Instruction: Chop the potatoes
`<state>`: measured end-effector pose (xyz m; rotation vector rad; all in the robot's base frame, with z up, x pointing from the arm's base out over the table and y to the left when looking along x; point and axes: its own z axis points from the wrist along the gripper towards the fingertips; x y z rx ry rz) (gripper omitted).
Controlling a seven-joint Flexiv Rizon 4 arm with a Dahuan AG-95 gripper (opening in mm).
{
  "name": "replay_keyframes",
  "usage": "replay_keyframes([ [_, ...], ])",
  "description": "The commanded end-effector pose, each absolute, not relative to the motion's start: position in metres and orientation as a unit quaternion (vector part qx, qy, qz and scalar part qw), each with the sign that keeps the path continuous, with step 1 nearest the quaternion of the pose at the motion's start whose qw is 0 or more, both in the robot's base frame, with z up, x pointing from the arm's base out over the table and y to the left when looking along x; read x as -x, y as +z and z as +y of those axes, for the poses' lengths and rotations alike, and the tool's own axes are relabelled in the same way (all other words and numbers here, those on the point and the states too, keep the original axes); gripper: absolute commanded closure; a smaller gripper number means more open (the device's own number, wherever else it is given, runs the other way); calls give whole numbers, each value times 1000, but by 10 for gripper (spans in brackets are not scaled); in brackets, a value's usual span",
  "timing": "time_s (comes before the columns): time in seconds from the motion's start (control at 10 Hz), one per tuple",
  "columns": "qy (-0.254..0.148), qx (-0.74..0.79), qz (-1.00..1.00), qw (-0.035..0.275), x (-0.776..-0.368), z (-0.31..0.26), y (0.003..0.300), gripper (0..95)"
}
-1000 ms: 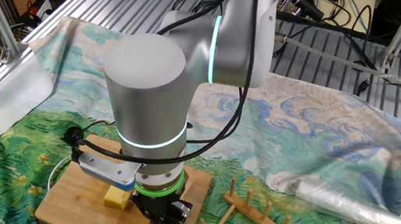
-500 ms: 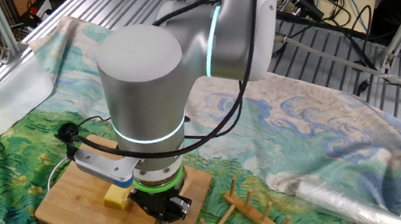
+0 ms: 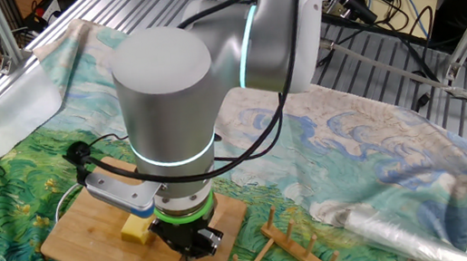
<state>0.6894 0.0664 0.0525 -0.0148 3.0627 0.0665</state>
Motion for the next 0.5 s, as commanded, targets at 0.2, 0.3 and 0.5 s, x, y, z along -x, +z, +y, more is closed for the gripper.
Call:
replay_keyframes([
  [0.2,20,4,999,39,-689,67,54,760],
  [0.3,20,3,999,38,-689,67,55,760],
  [0.5,21,10,999,34,-690,68,58,950],
])
